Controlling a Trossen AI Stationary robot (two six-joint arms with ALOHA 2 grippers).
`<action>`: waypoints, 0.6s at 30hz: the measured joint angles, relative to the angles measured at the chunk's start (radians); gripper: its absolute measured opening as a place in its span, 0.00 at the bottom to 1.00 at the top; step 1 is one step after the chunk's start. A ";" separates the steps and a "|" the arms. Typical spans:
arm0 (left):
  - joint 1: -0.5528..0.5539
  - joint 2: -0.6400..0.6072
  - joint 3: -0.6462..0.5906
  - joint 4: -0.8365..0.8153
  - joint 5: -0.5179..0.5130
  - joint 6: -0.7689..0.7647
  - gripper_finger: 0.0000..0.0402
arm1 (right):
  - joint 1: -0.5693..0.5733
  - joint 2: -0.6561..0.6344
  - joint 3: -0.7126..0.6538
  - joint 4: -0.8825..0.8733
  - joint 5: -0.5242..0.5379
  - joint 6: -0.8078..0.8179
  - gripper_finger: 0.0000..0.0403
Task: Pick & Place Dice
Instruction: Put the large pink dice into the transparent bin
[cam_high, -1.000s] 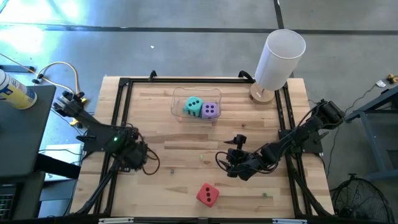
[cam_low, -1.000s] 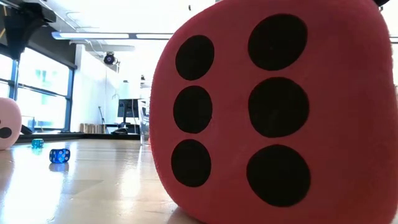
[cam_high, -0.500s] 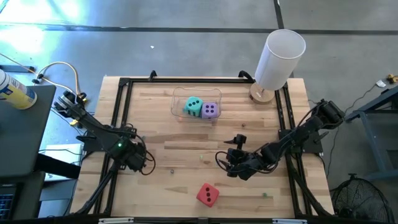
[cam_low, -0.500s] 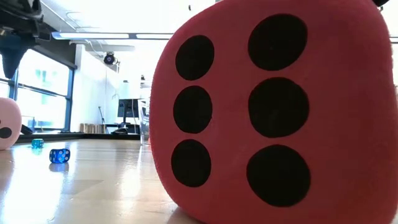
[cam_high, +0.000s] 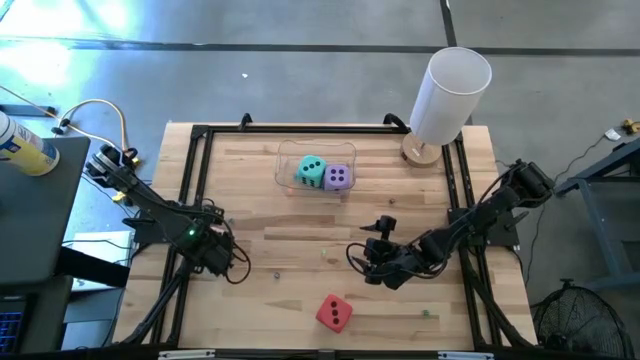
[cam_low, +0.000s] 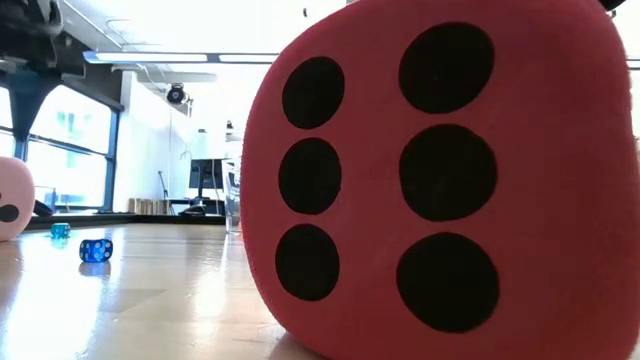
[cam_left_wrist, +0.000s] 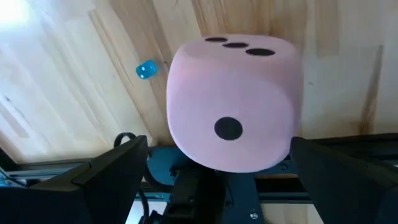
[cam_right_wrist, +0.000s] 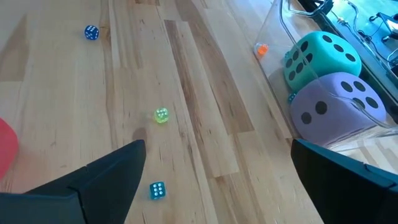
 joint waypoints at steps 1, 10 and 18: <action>0.003 0.000 -0.010 -0.001 0.008 0.001 0.95 | 0.000 0.000 0.000 0.000 0.000 0.000 0.98; 0.017 -0.065 -0.058 0.058 0.036 0.025 0.95 | 0.000 0.000 0.000 0.000 0.000 0.000 0.98; 0.019 -0.119 -0.064 0.125 0.049 0.016 0.95 | 0.000 0.000 0.000 0.000 0.000 0.000 0.98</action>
